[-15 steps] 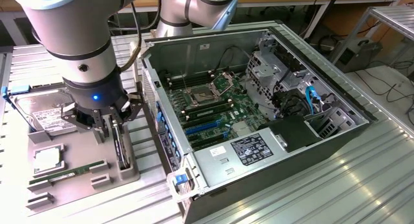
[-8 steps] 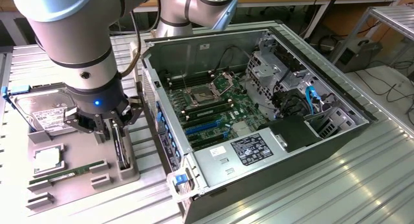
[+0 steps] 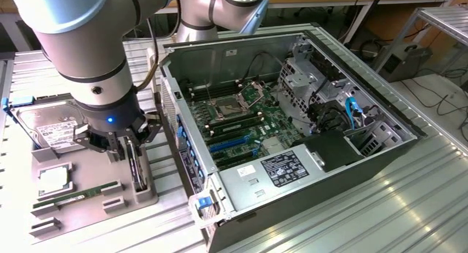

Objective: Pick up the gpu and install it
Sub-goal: 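Pick up the gpu and move the gpu toward the slot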

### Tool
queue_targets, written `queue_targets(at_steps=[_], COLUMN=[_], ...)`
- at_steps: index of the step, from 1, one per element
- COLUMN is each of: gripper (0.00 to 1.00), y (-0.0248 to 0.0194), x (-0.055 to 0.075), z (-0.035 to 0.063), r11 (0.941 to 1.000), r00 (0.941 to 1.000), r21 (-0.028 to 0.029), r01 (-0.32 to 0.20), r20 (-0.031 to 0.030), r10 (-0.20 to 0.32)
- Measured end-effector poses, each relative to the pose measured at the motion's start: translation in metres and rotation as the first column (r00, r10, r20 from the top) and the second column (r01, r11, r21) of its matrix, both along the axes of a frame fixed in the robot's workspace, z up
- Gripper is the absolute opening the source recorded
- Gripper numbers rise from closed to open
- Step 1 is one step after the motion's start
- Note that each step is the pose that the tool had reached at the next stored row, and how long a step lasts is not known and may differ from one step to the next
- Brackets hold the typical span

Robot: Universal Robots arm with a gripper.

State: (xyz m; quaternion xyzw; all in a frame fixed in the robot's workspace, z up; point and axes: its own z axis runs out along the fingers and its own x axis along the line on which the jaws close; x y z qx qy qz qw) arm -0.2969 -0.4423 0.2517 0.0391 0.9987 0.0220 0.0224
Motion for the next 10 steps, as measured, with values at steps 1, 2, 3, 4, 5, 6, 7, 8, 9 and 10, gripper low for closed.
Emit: queue_targets(at_steps=[1,2,3,4,5,6,7,8,9,10], gripper=[0.36,0.36,0.36,0.36,0.36,0.36,0.36,0.36,0.36,0.36], y=[0.0001,0.0003,0.0007,0.0012,0.0016,0.0018,0.002,0.0024,0.0031,0.0034], x=[-0.0002,-0.0003,-0.0003,-0.0003,-0.0004,-0.0003,-0.0003,-0.0004,-0.0004,-0.0004], z=[-0.0007,-0.0013,-0.0019,-0.0023,-0.0028,-0.003,-0.0033,-0.0036,-0.0044,-0.0049], r11=[1.0,1.0,1.0,1.0,1.0,1.0,1.0,1.0,1.0,1.0], r00=[1.0,1.0,1.0,1.0,1.0,1.0,1.0,1.0,1.0,1.0], r21=[0.0011,0.0024,0.0035,0.0046,0.0054,0.0059,0.0062,0.0063,0.0061,0.0061], r01=[0.0,0.0,0.0,0.0,0.0,0.0,0.0,0.0,0.0,0.0], r20=[0.0008,0.0016,0.0025,0.0031,0.0037,0.004,0.0044,0.0051,0.0069,0.0076], r10=[0.0,0.0,0.0,0.0,0.0,0.0,0.0,0.0,0.0,0.0])
